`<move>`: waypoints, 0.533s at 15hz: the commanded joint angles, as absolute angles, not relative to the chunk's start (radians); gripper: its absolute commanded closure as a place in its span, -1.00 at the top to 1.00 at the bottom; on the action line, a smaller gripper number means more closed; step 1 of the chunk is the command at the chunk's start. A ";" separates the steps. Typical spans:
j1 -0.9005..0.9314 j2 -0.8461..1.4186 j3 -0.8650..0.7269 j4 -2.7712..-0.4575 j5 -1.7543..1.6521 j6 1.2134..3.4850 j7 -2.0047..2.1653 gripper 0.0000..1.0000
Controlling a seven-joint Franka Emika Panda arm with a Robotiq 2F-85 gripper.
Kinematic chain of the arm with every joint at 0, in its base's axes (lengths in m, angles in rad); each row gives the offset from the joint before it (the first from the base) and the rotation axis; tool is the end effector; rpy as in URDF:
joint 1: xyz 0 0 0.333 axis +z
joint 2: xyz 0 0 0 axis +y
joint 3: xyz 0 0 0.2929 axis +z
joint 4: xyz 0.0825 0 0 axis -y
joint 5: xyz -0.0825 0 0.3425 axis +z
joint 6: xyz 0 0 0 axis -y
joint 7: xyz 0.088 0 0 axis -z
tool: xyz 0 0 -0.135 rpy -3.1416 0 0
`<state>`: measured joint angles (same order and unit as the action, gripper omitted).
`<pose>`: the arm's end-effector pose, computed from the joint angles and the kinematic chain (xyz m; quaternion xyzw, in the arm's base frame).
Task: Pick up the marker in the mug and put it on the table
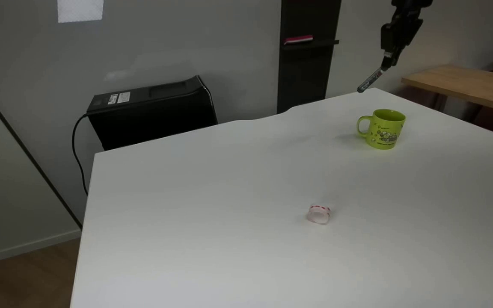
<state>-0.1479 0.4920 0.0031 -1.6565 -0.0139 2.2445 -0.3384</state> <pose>0.6367 -0.0938 0.3083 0.9938 0.1004 0.0454 0.0163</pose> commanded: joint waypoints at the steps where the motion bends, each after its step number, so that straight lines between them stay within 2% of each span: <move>1: -0.120 0.364 0.016 -1.904 -0.018 2.511 -0.321 -0.90; 8: -0.039 0.300 0.042 -2.294 -0.031 2.988 -0.247 -0.90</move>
